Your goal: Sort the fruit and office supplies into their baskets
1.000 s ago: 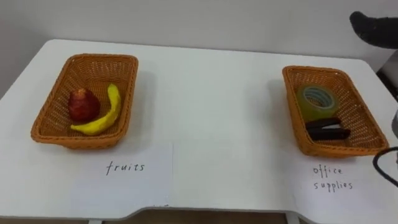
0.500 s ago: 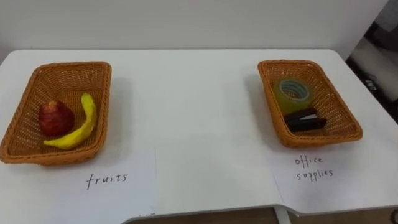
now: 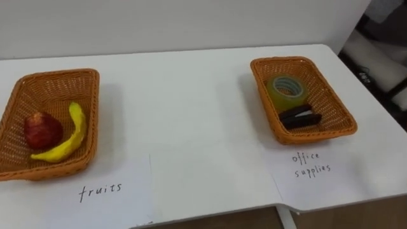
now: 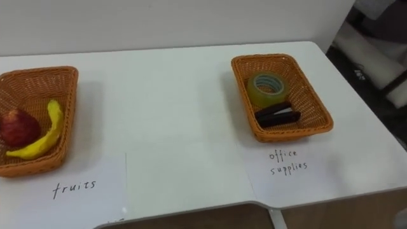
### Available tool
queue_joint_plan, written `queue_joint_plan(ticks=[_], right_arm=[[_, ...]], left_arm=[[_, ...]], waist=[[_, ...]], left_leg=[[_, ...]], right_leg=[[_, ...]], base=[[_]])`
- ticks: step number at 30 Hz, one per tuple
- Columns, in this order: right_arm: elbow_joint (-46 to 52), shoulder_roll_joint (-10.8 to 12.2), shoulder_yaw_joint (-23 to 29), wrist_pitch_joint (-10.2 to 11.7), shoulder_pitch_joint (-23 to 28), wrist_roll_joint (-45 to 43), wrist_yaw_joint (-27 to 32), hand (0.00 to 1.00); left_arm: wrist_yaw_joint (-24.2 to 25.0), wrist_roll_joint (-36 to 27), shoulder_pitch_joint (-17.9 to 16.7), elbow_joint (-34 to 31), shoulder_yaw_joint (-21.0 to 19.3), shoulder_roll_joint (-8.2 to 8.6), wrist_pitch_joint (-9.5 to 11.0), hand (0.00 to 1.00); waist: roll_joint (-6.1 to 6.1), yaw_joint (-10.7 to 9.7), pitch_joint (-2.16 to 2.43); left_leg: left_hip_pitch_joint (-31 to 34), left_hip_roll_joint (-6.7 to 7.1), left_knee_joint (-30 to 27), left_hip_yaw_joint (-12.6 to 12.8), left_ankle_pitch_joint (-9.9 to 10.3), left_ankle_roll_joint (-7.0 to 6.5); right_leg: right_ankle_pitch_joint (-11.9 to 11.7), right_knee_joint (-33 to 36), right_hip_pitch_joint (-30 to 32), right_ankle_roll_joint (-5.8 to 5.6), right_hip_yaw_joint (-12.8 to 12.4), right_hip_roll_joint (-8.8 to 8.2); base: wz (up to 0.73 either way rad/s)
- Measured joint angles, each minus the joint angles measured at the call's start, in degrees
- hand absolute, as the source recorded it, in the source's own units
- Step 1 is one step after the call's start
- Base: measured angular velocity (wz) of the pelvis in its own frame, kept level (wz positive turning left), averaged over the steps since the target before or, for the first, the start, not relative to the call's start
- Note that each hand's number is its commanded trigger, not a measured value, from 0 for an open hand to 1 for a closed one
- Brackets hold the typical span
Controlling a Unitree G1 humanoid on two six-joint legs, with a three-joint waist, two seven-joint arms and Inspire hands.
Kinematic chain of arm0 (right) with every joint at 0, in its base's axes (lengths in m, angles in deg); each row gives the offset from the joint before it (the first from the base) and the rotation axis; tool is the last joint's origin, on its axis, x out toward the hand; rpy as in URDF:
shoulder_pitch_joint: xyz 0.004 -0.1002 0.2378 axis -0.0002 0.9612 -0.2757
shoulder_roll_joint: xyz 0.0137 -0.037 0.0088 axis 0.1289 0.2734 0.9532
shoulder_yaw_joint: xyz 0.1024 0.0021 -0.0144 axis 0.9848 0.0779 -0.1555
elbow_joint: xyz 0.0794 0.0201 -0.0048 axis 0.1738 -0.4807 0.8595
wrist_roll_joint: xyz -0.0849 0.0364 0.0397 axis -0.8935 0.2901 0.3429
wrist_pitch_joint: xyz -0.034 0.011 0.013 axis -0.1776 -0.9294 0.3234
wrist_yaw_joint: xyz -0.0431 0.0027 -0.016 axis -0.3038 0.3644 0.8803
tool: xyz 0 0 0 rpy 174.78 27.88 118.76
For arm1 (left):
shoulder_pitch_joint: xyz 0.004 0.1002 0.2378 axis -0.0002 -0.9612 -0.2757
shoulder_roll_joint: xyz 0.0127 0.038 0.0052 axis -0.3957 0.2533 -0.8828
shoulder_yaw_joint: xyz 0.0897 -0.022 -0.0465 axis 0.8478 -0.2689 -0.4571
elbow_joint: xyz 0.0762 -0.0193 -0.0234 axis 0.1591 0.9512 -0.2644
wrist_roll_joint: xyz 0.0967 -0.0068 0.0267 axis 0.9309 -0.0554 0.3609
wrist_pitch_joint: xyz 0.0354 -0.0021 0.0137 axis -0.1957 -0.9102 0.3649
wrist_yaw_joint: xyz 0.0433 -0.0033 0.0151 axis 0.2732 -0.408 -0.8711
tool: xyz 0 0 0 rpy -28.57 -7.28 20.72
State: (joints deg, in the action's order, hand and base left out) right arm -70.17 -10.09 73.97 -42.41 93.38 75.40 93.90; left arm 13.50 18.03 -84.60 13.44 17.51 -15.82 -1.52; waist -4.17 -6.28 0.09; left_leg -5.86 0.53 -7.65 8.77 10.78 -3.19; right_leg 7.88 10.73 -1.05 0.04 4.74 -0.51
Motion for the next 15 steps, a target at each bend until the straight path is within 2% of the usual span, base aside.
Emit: queue_joint_plan(ticks=[4, 6, 9, 12, 15], right_arm=[[-2.4, 0.1, 2.5, 1.1, 0.0, 2.7, 2.6, 0.0], [-4.5, 0.1, 4.4, 2.9, 0.1, 7.7, 3.8, 0.0], [-8.6, 0.1, 6.5, 4.1, 1.5, 12.7, 5.7, 0.0], [-15.0, 1.0, 7.9, 4.1, 2.1, 16.1, 7.1, 0.0], [-19.8, 1.7, 8.2, 4.1, 2.8, 18.2, 7.6, 0.0]], left_arm=[[0.0, -0.8, 0.1, -0.1, -0.1, 0.04, 0.1, 0.0], [0.0, -1.4, -0.1, -0.1, -0.1, -0.02, 0.1, 0.0], [0.0, -2.3, -0.3, -0.6, -0.1, -0.18, 0.3, 0.0], [0.0, -2.5, -0.7, -1.5, -1.4, -0.18, 0.4, 0.0], [0.1, -2.4, -0.6, -1.7, -2.1, -0.1, 0.4, 0.0]], waist=[[-0.01, -0.6, 0.0], [-0.13, -1.5, 0.02], [-0.31, -1.9, 0.07], [-0.96, -2.4, 0.14], [-1.05, -2.9, 0.12]], left_leg=[[0.1, -0.14, 0.0, 0.2, 0.2, 0.1], [0.2, -0.24, 0.1, 0.2, 0.4, 0.17], [0.2, -0.37, 0.1, 0.2, 0.6, 0.29], [0.0, -0.59, 0.1, 0.3, 0.8, 0.59], [-0.1, -0.88, 0.2, 0.6, 1.0, 0.87]], right_leg=[[0.0, -0.1, 0.0, 0.0, 0.0, 0.16], [0.0, -0.2, -0.1, 0.04, -0.1, 0.31], [0.2, -0.3, 0.0, 0.16, -0.1, 0.43], [0.8, 0.0, 0.0, 0.39, -0.6, 0.72], [0.9, -0.1, 0.0, 0.59, -1.0, 1.07]], base=[[-0.02], [0.0], [0.0], [-0.02], [-0.06]])
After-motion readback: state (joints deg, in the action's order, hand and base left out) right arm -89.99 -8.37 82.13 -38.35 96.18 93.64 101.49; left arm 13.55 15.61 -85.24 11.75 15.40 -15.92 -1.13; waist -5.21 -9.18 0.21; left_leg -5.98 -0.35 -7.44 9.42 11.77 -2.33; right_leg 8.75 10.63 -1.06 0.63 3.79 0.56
